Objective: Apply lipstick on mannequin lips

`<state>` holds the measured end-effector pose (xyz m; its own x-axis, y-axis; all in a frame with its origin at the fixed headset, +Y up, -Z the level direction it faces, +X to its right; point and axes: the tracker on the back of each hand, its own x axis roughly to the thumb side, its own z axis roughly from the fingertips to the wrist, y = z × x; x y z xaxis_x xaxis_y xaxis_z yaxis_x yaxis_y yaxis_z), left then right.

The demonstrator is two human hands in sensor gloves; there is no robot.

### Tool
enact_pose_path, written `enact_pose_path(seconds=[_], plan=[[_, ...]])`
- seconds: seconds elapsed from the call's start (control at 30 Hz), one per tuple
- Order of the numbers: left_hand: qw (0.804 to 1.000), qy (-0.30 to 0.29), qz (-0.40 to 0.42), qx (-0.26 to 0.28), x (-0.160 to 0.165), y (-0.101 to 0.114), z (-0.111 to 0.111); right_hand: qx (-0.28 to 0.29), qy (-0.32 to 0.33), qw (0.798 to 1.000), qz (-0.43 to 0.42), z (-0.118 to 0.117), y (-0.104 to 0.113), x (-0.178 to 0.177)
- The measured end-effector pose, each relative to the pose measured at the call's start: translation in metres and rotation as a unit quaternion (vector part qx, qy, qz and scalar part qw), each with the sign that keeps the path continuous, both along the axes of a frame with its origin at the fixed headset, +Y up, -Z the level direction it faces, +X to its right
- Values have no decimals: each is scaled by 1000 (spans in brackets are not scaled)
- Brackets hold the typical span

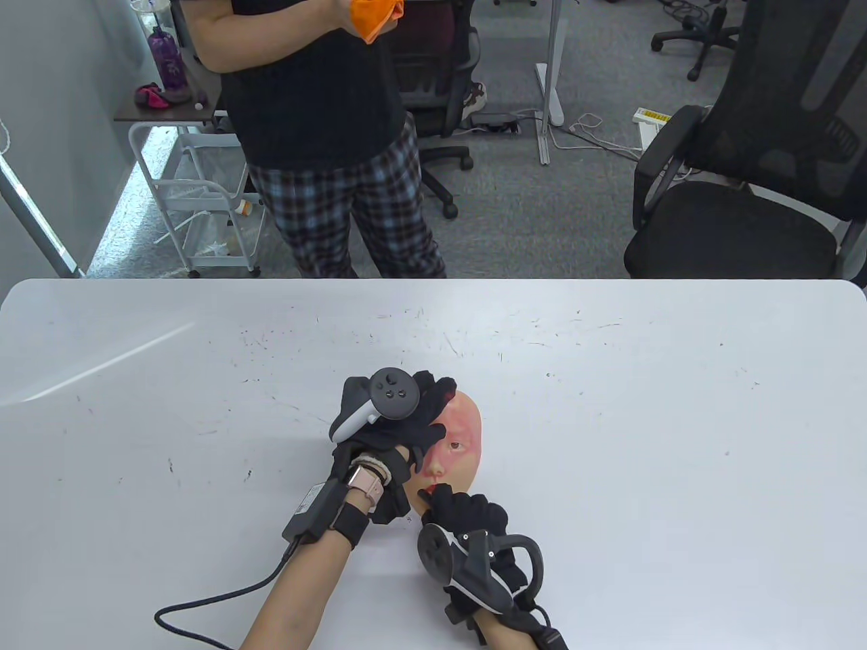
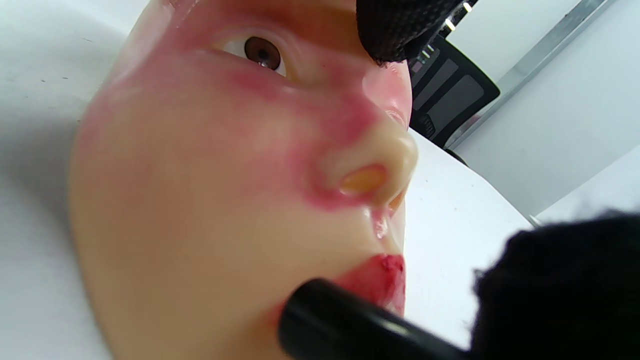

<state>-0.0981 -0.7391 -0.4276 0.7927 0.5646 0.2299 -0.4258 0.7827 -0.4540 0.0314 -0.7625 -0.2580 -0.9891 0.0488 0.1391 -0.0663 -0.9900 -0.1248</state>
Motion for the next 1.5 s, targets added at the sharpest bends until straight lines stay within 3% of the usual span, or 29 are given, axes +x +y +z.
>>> enact_pose_path(seconds=[0.17, 0.37, 0.5, 0.77, 0.93, 1.17, 1.37, 1.5], plan=[[1000, 1, -1, 0, 0, 0, 0, 25, -20, 1000, -1, 5, 2, 10], [1000, 2, 1, -1, 0, 0, 0, 4, -49, 999, -3, 2, 1, 19], [1000, 1, 0, 0, 0, 0, 0, 14, -23, 999, -26, 3, 2, 19], [1000, 1, 0, -1, 0, 0, 0, -3, -44, 999, -17, 1, 1, 21], [1000, 0, 0, -1, 0, 0, 0, 30, -8, 1000, 4, 6, 3, 10], [1000, -1, -1, 1, 0, 0, 0, -4, 11, 1000, 26, -2, 1, -8], [1000, 0, -1, 0, 0, 0, 0, 44, -7, 999, 5, 7, 5, 4], [1000, 1, -1, 0, 0, 0, 0, 43, -1, 999, 17, 7, 5, 1]])
